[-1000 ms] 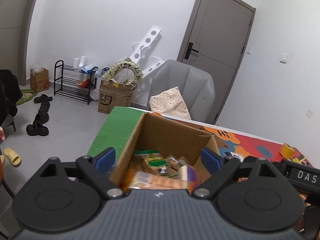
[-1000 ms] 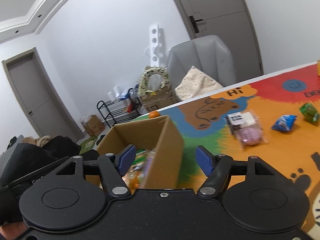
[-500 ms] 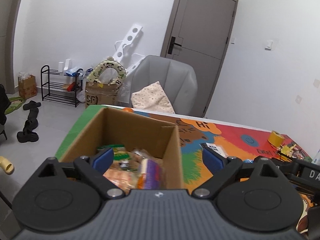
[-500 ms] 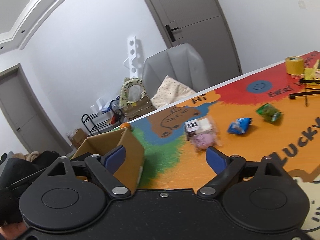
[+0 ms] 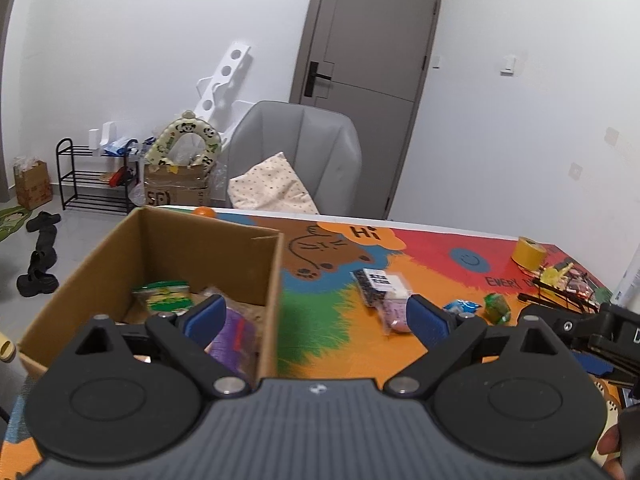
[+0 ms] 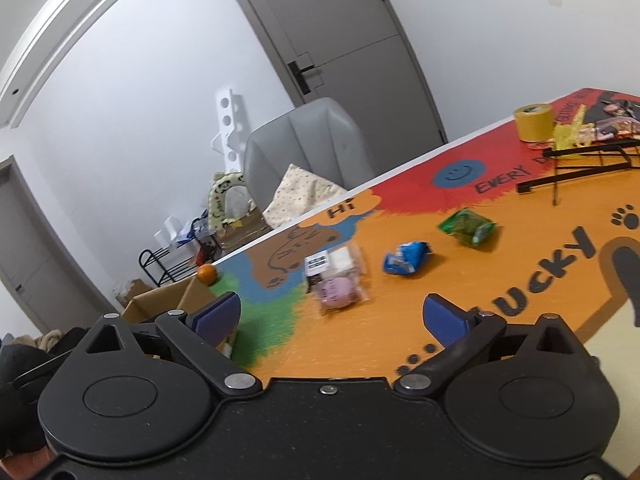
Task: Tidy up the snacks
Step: 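Move both grippers back toward the remaining snacks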
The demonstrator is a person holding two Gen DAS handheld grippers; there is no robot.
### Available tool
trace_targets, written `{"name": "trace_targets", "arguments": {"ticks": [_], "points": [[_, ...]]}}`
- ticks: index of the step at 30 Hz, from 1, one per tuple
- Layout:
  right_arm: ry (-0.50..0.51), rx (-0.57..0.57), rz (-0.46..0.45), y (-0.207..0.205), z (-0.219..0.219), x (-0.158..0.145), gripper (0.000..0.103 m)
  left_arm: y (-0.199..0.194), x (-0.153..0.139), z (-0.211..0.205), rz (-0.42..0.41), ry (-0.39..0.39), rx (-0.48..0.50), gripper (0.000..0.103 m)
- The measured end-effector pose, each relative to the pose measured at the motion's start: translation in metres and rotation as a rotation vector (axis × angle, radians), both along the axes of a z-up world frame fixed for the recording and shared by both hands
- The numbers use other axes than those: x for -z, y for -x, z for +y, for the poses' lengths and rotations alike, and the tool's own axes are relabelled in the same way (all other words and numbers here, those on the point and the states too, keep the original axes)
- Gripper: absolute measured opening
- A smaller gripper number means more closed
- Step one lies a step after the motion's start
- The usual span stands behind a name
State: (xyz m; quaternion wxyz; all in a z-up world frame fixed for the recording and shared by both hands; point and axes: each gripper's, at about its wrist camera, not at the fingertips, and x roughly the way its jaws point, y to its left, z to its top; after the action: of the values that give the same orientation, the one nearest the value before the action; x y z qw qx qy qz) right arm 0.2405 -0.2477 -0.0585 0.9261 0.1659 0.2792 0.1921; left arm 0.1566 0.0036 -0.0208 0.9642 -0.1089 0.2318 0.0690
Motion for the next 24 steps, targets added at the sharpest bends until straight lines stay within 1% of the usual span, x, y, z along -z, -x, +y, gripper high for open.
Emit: {"name": "trace_targets", "arguments": {"ticks": [11,19,24], "points": [[-0.025,0.063,0.03,-0.018,-0.042,0.017,0.101,-0.019,0.004,-0.035,0.008,-0.013,0.059,0.096],[-0.026,0.091,0.044,-0.032,-0.058,0.03,0.1,-0.039,0.013,-0.052,0.019,-0.006,0.076,0.096],[-0.017,0.086,0.047,-0.045,-0.062,0.036,0.1,-0.053,0.021,-0.059,0.035,-0.007,0.096,0.096]]}}
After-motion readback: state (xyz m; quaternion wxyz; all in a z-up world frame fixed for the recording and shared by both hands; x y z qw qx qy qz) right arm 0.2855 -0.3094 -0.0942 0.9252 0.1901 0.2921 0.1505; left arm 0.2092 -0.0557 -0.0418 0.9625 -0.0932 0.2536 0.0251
